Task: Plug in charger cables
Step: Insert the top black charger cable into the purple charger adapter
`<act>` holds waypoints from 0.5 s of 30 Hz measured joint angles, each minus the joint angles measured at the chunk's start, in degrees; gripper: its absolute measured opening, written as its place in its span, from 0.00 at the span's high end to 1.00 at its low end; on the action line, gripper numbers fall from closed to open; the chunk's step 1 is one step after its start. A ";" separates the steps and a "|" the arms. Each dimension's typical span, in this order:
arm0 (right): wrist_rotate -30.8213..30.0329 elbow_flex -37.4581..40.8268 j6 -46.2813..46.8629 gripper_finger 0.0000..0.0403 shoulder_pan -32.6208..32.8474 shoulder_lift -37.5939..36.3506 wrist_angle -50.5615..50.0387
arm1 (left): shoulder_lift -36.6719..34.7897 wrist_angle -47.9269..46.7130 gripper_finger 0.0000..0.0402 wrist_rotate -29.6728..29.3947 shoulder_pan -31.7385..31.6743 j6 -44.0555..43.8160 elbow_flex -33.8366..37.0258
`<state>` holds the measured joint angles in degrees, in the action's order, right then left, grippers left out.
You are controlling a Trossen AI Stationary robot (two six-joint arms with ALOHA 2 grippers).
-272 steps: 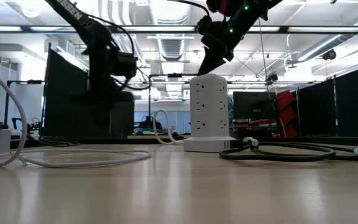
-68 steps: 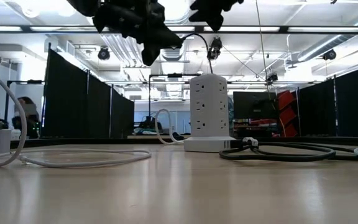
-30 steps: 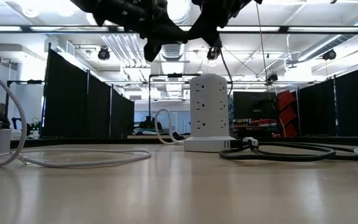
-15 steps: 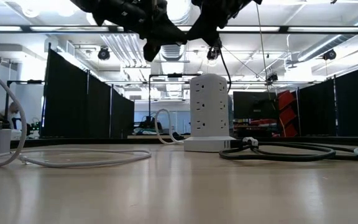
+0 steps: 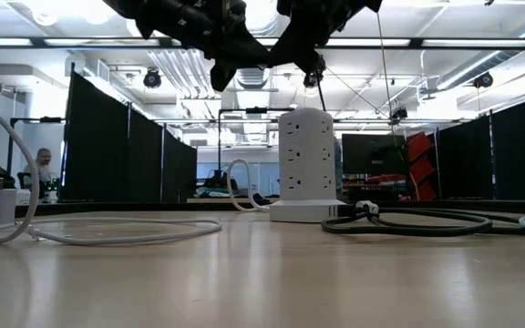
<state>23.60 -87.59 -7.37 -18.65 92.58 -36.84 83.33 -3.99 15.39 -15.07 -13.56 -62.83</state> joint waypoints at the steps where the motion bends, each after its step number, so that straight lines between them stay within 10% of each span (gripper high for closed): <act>1: 0.03 0.00 -0.03 0.85 0.00 0.00 -0.03 | 0.00 -0.07 0.95 -0.04 0.00 0.00 0.00; 15: -0.36 -0.03 -1.67 0.97 0.00 -1.12 -0.12 | -0.42 0.59 0.87 -3.80 0.00 1.03 0.00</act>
<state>23.23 -87.63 -9.05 -18.66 91.45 -36.96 82.91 -3.40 11.60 -15.07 -12.53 -62.83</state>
